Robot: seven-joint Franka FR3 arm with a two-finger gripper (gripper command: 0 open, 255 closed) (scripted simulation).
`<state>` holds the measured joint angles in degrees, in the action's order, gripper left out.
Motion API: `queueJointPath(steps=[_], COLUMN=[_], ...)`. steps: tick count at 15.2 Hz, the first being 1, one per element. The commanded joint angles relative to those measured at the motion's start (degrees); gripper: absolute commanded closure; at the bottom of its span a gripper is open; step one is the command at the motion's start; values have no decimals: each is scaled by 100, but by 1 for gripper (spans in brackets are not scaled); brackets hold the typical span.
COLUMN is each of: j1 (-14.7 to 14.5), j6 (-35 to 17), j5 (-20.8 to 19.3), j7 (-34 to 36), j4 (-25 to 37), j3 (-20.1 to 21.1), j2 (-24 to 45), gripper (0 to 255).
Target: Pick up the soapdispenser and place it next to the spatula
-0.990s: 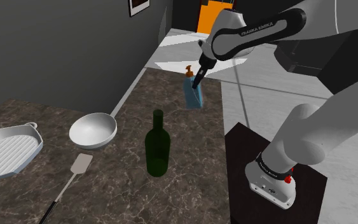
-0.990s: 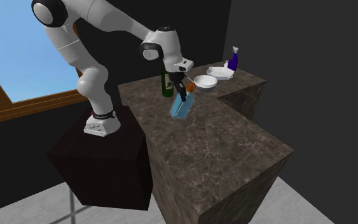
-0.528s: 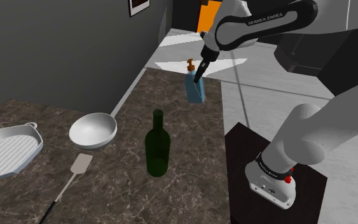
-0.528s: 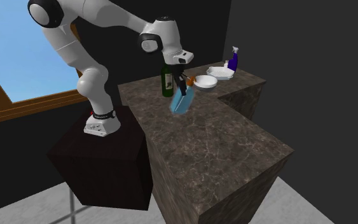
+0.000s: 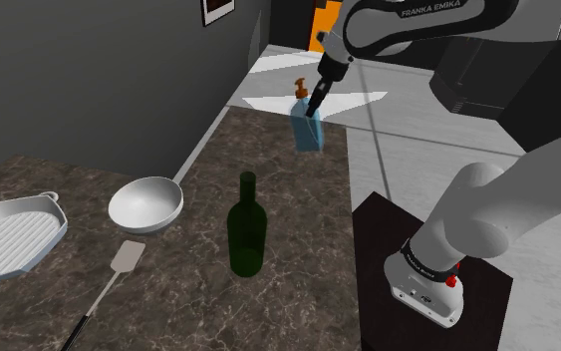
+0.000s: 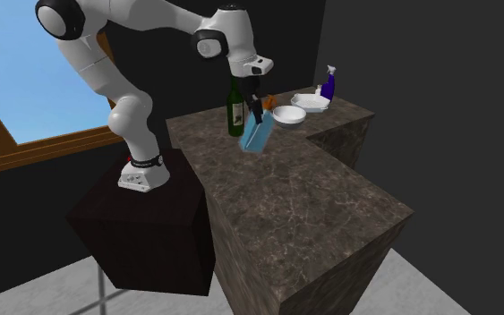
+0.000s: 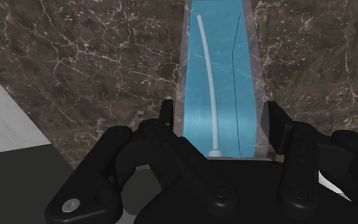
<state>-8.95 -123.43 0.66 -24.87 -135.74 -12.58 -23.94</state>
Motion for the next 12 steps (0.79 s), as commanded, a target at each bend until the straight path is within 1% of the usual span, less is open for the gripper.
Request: queueJointPath(steps=[1,12], j1=[-2,-10], j6=[141,999], j5=[-3,-15], j7=[16,92], j4=[124,901], j3=[11,63], j2=[-17,-101], gripper=[255,255])
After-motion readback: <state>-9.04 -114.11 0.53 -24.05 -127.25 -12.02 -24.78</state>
